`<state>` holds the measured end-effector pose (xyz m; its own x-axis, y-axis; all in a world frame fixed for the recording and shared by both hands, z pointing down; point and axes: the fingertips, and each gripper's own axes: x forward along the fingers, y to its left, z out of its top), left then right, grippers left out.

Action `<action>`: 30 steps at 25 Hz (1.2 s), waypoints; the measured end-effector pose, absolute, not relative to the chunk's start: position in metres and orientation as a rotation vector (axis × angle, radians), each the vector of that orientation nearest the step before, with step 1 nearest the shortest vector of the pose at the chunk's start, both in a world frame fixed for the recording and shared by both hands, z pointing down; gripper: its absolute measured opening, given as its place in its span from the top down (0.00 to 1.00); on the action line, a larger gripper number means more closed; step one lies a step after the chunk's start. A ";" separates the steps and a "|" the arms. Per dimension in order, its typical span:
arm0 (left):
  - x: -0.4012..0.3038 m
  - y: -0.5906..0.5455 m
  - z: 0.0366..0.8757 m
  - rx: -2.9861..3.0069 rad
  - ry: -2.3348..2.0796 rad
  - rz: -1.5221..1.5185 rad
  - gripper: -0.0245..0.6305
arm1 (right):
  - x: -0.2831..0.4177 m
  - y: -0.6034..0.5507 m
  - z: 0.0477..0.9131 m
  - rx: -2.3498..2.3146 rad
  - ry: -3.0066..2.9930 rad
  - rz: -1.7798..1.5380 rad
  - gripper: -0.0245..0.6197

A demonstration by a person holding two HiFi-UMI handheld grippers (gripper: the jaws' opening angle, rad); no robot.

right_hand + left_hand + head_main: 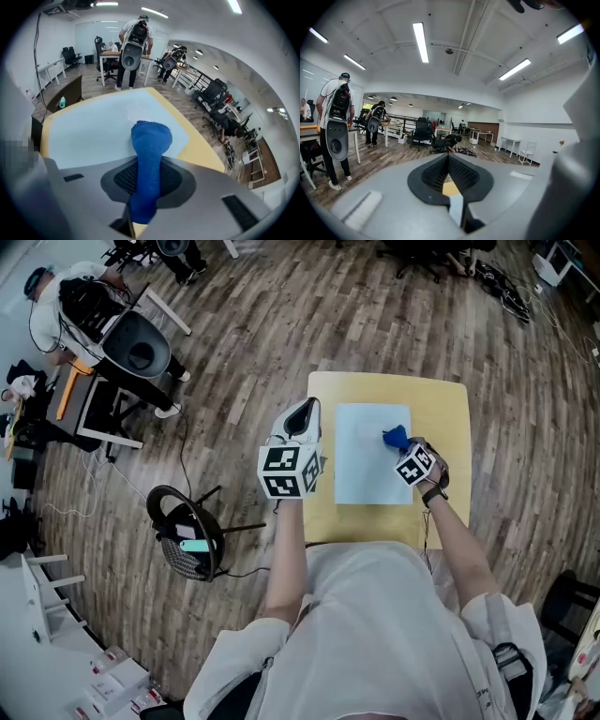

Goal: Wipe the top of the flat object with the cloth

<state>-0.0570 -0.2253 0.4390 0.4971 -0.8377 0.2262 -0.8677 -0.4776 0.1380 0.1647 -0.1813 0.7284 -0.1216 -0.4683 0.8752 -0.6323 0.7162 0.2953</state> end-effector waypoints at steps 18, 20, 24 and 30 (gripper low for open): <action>-0.105 -0.216 0.439 2.432 -1.579 0.180 0.95 | -0.040 -0.167 0.736 0.520 -2.008 0.016 0.85; -0.103 -0.217 0.440 2.435 -1.570 0.185 0.95 | -0.026 -0.168 0.733 0.534 -1.998 0.014 0.85; -0.089 -0.221 0.442 2.454 -1.529 0.193 0.95 | 0.017 -0.163 0.735 0.549 -1.938 -0.006 0.85; -0.061 -0.222 0.445 2.502 -1.463 0.202 0.95 | 0.116 -0.150 0.746 0.644 -1.824 0.061 0.85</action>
<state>-0.0611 -0.2225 0.4445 0.4906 -0.8389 0.2358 -0.8714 -0.4723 0.1327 0.1156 -0.1499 0.7459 -0.2058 -0.3963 0.8948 -0.4547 0.8483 0.2712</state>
